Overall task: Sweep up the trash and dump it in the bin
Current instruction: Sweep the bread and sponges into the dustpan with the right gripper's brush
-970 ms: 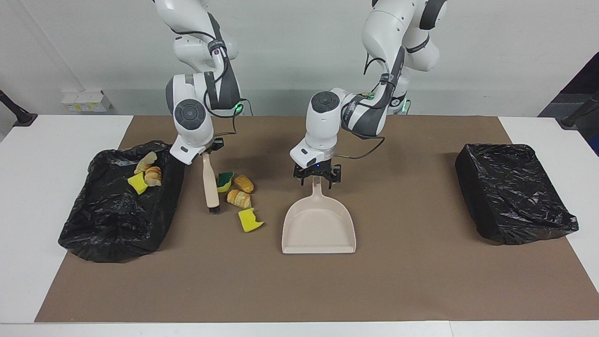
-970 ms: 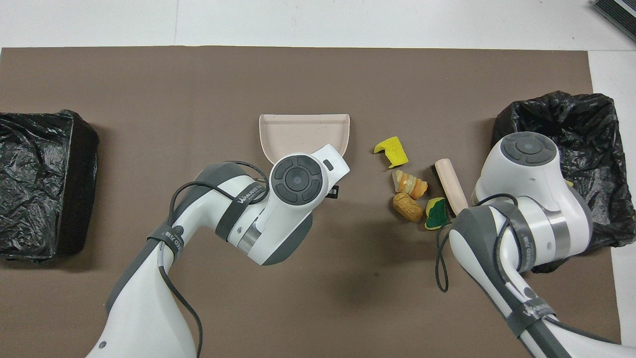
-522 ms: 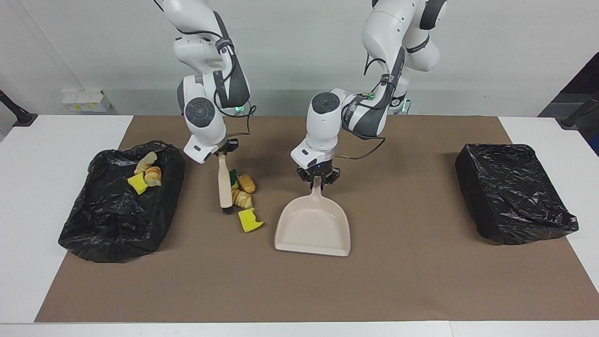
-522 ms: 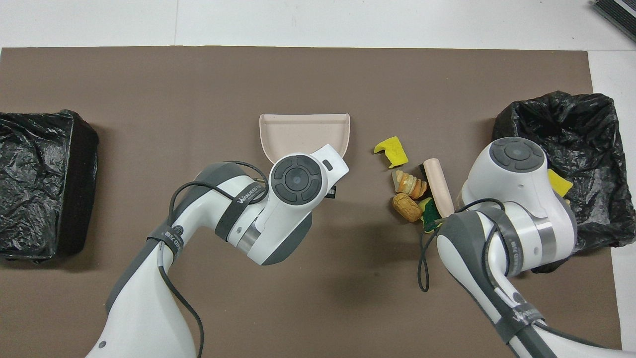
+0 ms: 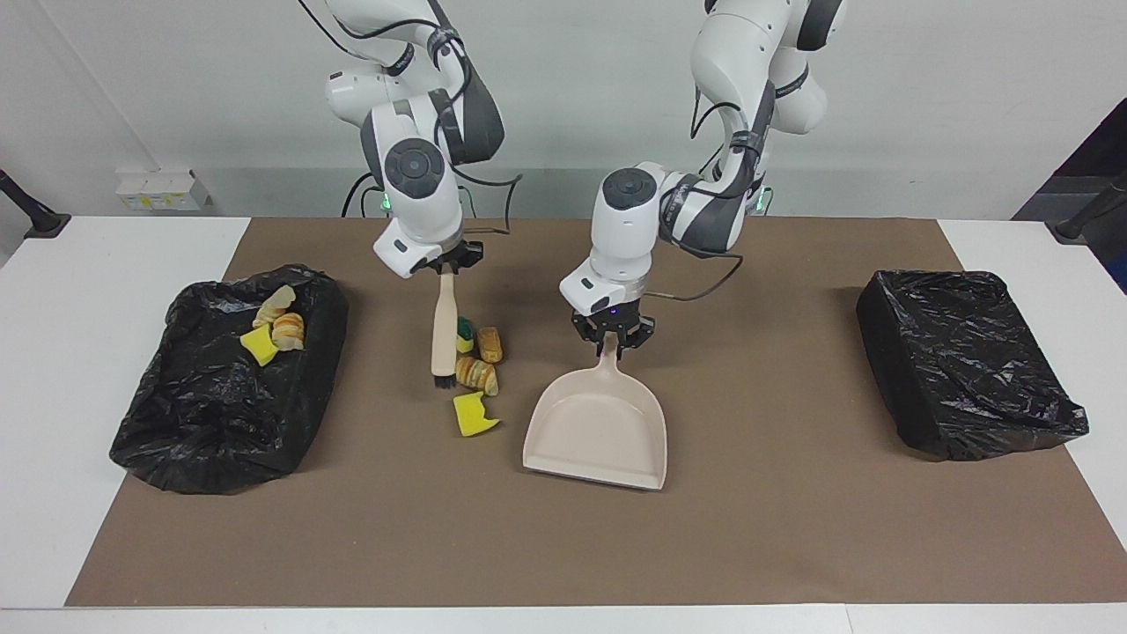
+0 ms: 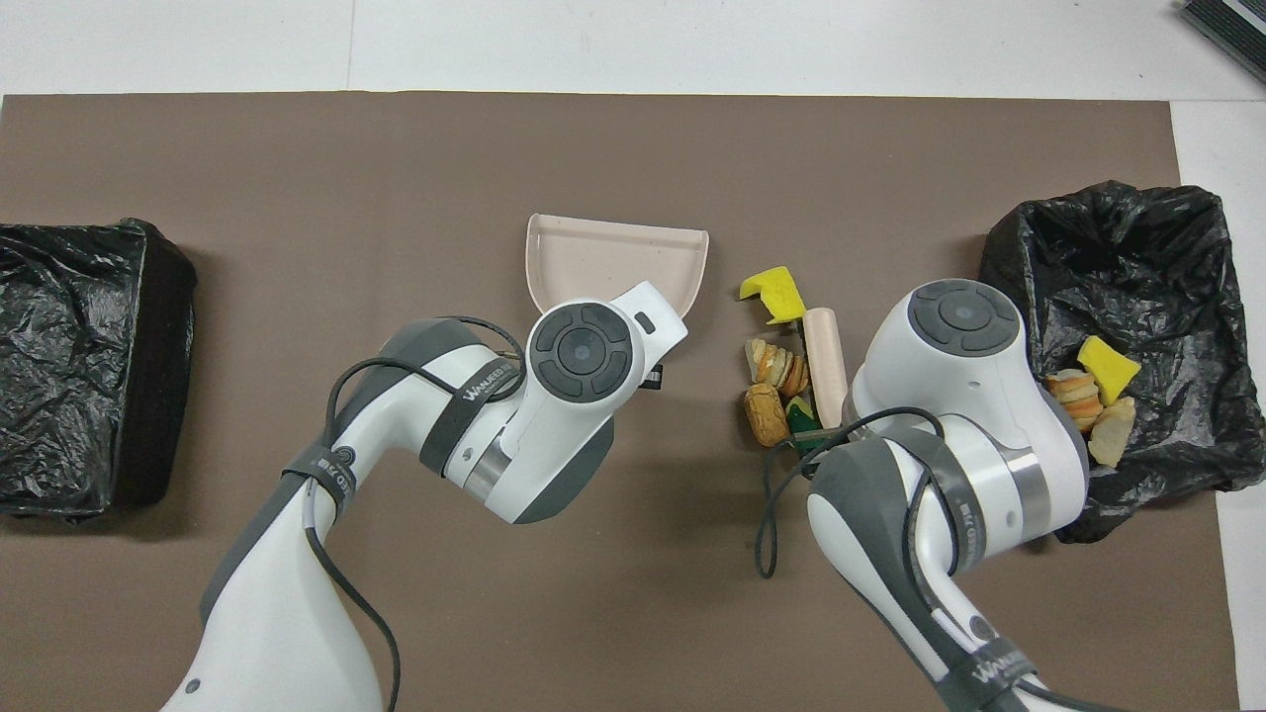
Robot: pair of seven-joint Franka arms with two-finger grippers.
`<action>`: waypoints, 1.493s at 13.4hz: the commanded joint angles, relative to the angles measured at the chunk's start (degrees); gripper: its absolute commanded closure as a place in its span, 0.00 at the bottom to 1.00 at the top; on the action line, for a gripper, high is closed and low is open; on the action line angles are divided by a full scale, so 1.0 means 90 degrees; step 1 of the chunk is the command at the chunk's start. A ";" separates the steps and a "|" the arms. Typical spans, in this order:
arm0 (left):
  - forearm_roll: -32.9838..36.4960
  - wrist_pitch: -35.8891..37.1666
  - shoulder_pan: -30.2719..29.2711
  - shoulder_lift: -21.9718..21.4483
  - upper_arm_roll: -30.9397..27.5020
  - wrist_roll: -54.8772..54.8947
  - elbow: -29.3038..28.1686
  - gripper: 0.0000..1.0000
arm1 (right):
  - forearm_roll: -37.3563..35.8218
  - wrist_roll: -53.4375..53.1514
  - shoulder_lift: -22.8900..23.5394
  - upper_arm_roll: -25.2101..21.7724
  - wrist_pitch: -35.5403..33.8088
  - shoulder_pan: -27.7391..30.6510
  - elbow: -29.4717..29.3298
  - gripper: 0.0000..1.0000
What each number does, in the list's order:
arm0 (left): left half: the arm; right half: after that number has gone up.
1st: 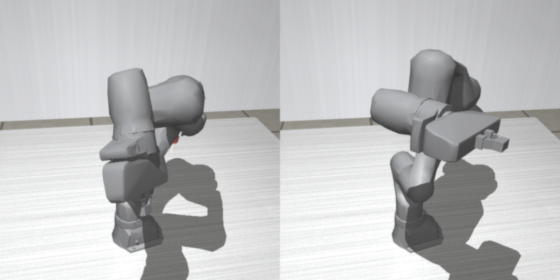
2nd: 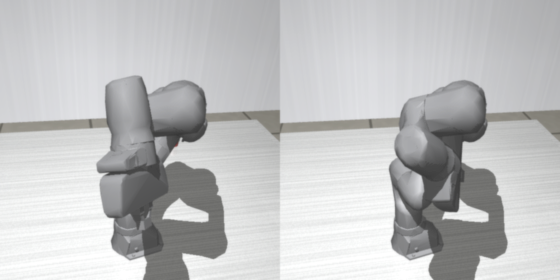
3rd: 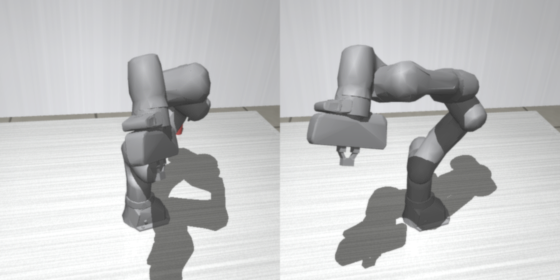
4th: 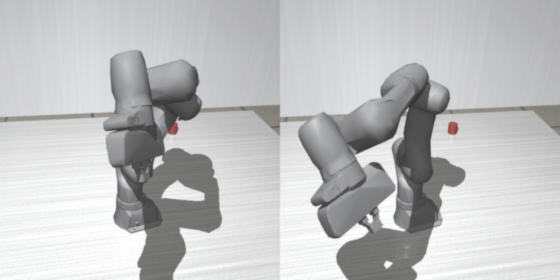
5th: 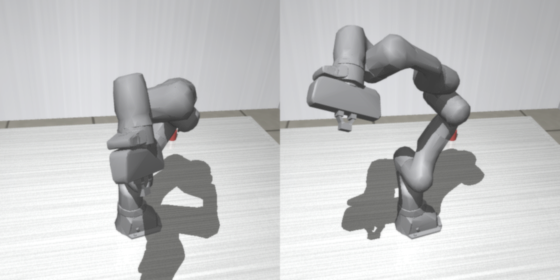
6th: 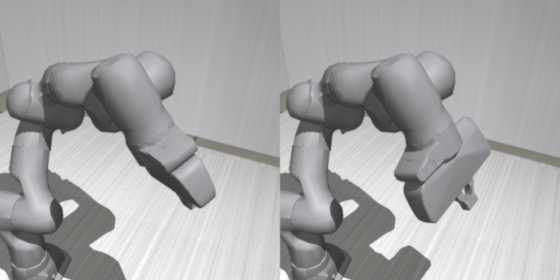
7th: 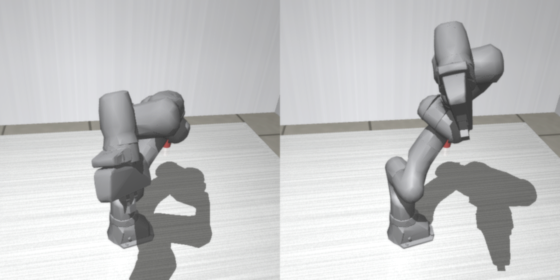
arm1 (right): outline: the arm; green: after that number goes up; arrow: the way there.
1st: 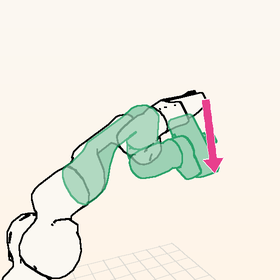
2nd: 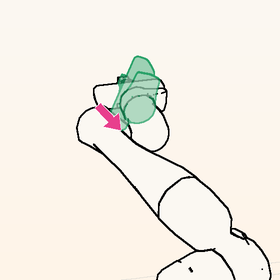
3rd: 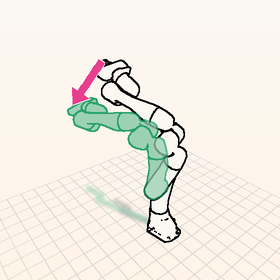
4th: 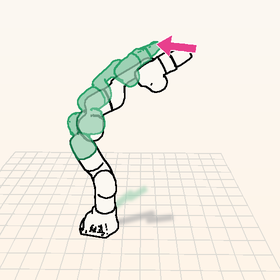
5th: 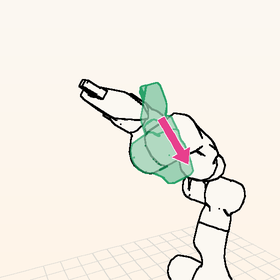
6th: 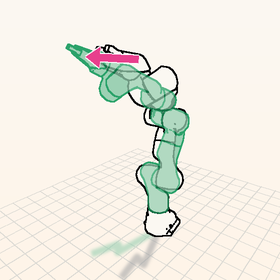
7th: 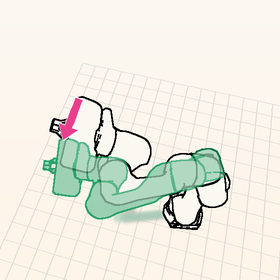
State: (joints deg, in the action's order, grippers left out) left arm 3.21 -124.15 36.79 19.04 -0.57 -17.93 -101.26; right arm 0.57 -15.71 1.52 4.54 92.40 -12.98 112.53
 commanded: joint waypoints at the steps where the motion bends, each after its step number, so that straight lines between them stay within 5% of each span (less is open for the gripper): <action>1: 0.0121 0.0483 -0.0317 -0.0338 0.0014 0.1371 -0.0136 1.00 | -0.0365 0.0552 -0.0256 0.0033 0.0017 0.0260 0.0405 1.00; 9: 0.0121 0.1070 -0.0757 -0.0377 0.0005 0.4511 -0.0175 1.00 | -0.0620 0.0721 -0.0579 0.0053 0.0534 0.0486 0.1529 1.00; 20: 0.0141 0.0504 -0.0738 -0.0670 0.0005 0.7557 -0.0848 1.00 | 0.0629 0.0486 -0.0335 0.0082 0.1490 0.0154 0.1891 1.00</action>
State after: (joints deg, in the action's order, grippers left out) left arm 3.34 -117.87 30.35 15.78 -0.76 46.90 -104.92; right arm 4.24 -10.91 -1.47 4.94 103.34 -11.39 128.71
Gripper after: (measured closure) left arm 0.674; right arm 0.740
